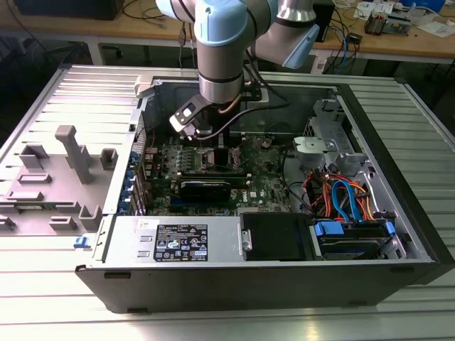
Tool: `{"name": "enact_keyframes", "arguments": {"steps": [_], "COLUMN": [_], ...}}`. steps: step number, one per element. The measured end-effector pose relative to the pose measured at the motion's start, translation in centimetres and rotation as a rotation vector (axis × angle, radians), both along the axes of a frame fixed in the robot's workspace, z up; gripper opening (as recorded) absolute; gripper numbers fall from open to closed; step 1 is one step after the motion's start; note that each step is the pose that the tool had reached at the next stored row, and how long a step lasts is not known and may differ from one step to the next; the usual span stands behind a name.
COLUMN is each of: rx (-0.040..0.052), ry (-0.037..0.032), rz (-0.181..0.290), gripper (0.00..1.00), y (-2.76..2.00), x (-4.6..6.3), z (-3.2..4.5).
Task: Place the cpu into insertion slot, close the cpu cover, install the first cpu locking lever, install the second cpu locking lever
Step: 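Place the cpu into insertion slot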
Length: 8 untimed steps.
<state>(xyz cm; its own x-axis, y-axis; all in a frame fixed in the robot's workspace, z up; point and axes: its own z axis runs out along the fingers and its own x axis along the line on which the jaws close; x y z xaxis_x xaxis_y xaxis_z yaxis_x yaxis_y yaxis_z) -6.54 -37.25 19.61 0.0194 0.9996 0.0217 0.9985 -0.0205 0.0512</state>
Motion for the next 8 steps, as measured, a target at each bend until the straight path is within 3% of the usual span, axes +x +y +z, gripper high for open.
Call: {"name": "enact_keyframes", "arguments": {"steps": [1,4,8], "rx": [-0.0012,-0.0324,-0.0349], "ry": [0.0000,-0.0003,-0.0001], "rz": [-0.001,-0.003,-0.003], "gripper": [0.69,0.69,0.69], "y": [0.00,0.01,0.02], "x": [0.01,0.01,0.01], "z": [-0.03,-0.05,-0.04]}}
